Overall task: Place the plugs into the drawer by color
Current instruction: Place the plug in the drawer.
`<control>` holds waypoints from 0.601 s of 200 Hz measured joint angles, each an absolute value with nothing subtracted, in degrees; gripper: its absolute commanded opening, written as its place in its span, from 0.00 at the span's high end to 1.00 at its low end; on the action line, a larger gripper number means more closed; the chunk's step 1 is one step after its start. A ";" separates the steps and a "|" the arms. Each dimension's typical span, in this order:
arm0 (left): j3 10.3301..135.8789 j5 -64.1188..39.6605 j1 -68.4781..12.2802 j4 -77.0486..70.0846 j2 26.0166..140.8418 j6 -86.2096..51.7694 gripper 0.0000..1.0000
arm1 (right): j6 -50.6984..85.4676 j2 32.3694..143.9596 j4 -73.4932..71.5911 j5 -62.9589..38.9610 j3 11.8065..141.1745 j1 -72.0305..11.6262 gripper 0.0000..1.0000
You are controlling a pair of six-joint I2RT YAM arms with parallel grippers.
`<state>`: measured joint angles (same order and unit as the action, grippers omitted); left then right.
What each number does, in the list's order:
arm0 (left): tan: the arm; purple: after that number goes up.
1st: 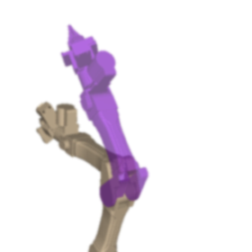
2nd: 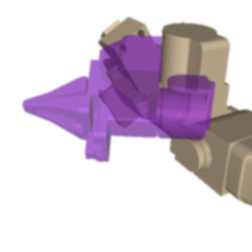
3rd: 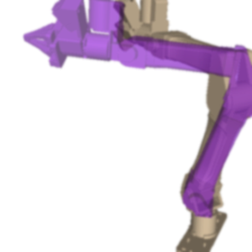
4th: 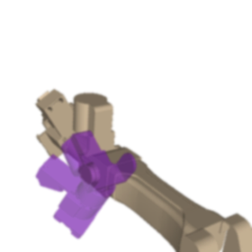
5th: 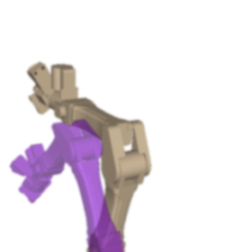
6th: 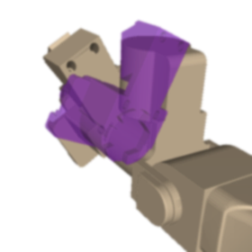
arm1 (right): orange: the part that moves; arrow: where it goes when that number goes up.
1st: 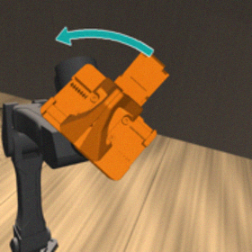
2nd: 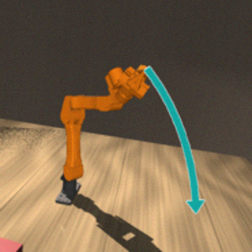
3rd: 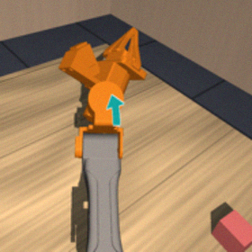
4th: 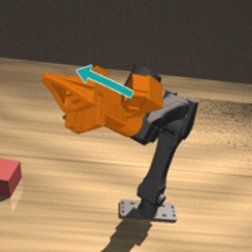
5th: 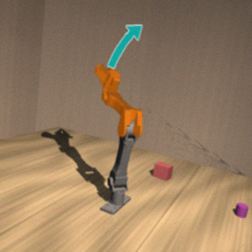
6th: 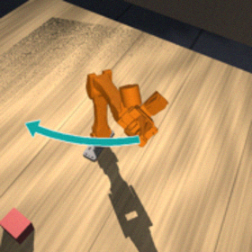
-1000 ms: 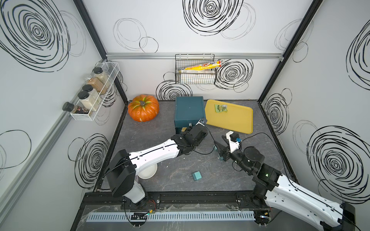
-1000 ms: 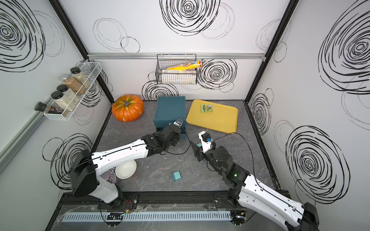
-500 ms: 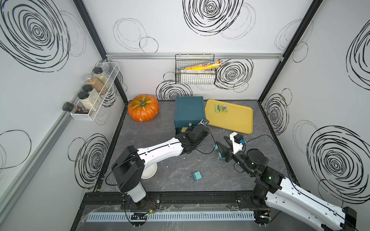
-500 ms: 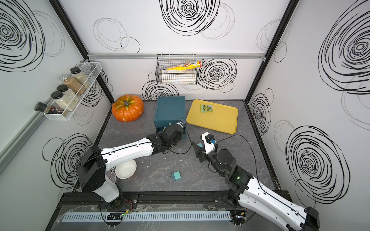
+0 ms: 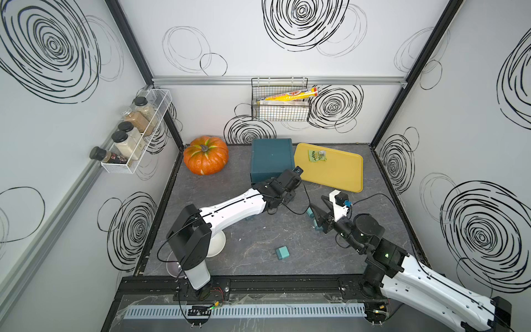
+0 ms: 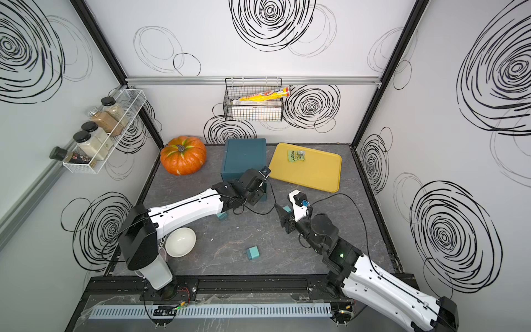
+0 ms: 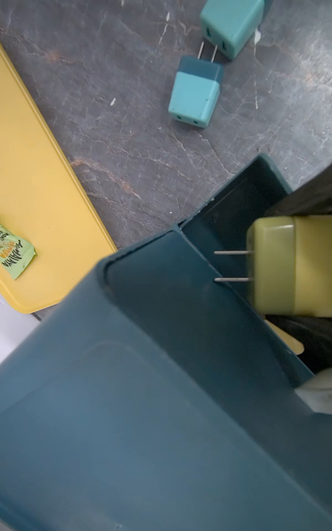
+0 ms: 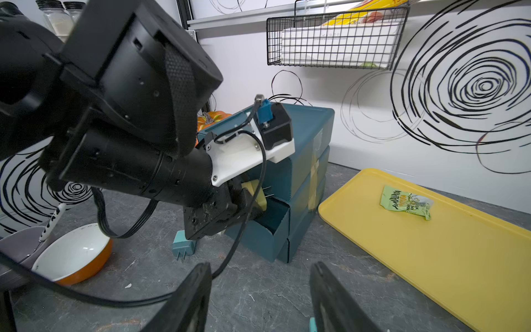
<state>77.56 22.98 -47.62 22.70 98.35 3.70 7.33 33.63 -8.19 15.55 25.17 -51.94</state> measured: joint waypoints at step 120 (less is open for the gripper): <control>76.99 23.49 -48.80 18.87 99.39 13.02 1.00 | 7.35 33.52 -8.21 15.46 24.88 -51.94 0.40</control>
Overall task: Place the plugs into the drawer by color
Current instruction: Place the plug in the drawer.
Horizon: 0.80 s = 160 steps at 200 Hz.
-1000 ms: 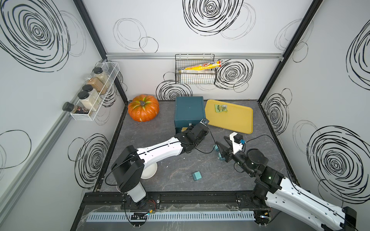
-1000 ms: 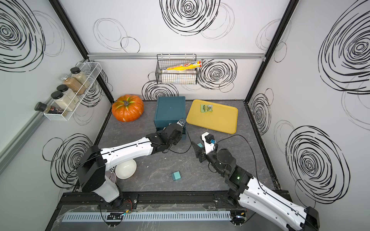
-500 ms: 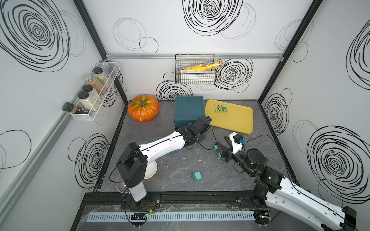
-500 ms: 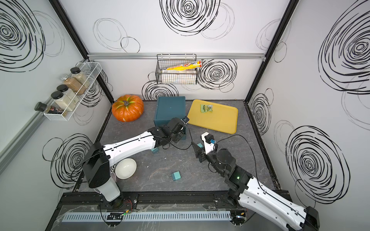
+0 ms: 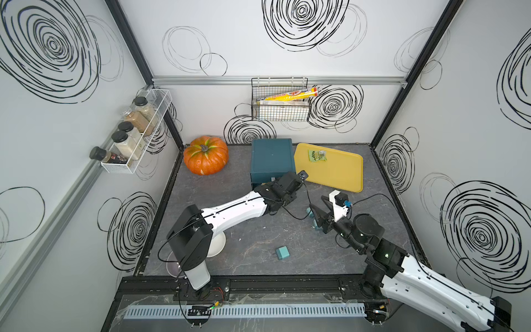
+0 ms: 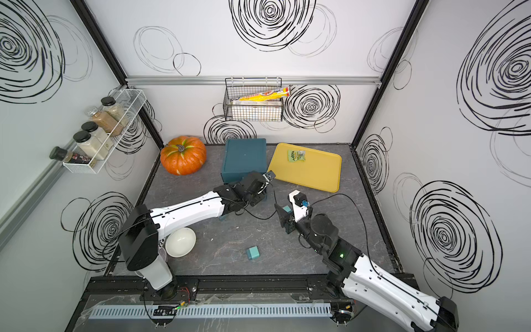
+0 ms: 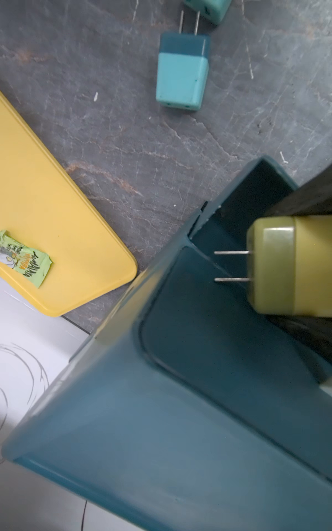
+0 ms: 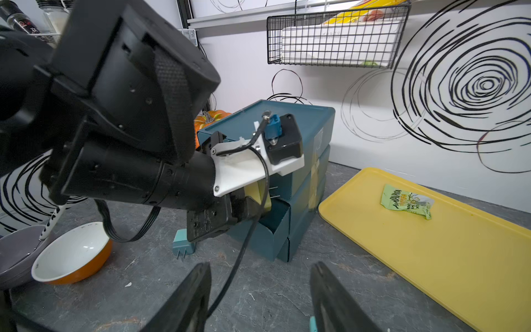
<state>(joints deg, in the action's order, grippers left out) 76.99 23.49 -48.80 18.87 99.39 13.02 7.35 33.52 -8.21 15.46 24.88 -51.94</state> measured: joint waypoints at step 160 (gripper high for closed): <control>69.36 14.55 -44.86 11.64 82.04 -2.81 1.00 | 16.75 53.54 -17.47 8.14 24.27 -51.92 0.45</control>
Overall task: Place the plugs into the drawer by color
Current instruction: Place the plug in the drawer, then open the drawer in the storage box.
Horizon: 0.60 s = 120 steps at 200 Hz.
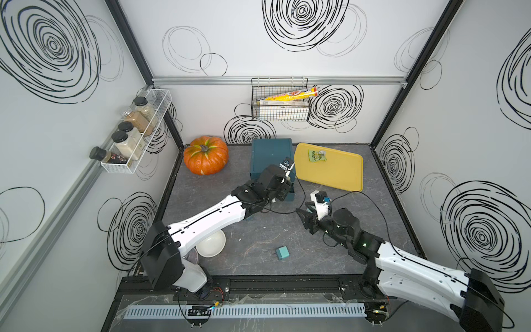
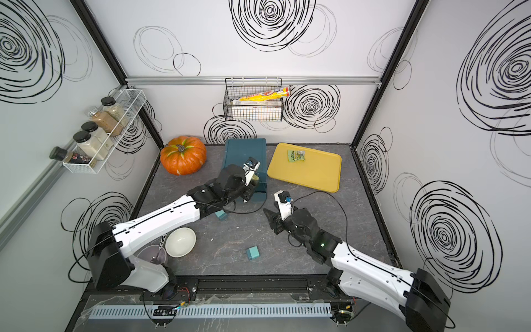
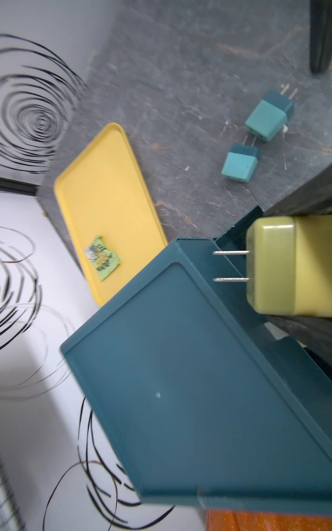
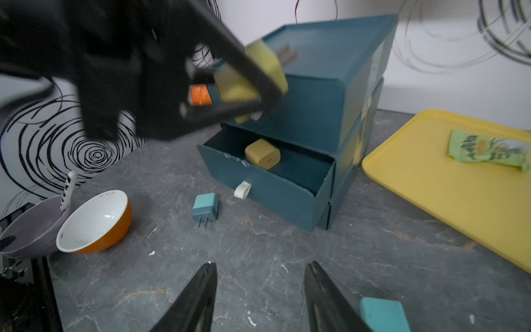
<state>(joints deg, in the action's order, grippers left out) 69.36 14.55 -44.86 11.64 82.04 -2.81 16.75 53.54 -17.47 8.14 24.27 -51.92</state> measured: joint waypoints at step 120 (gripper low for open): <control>46.46 6.33 -31.59 4.36 58.22 -19.81 0.97 | 25.26 87.48 -24.43 3.95 43.27 -51.92 0.43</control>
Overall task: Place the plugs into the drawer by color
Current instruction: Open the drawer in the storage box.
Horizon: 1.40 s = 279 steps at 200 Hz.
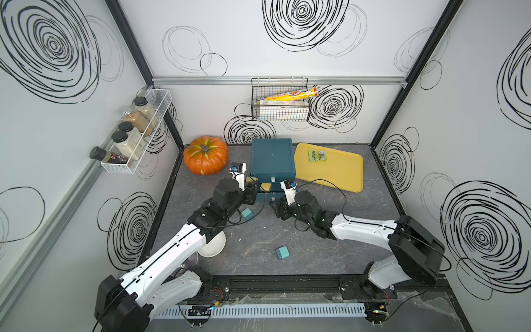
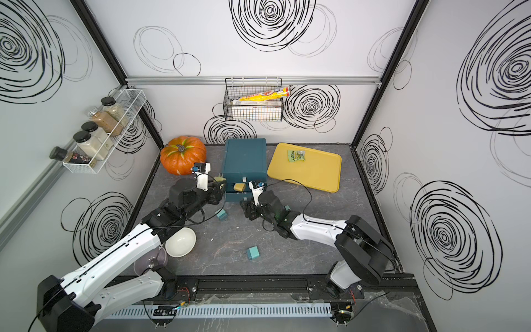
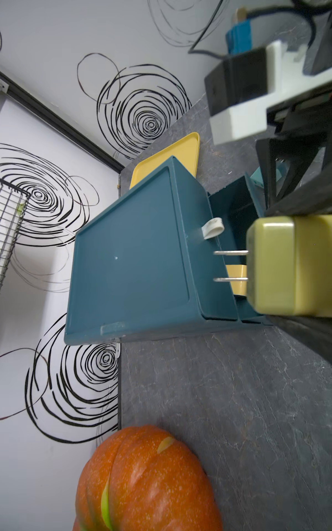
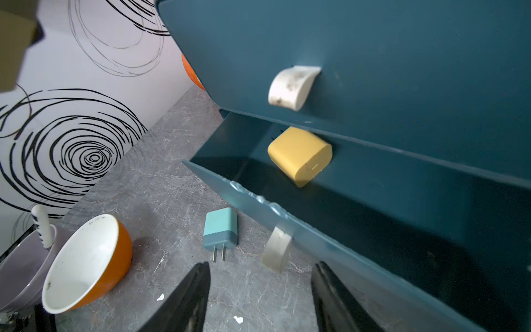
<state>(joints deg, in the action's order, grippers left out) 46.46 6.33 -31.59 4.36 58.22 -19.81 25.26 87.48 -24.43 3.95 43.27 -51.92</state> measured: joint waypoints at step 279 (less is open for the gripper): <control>48.77 -3.40 -36.51 1.06 70.17 -15.57 1.00 | 29.50 84.16 -21.74 4.58 38.35 -57.41 0.81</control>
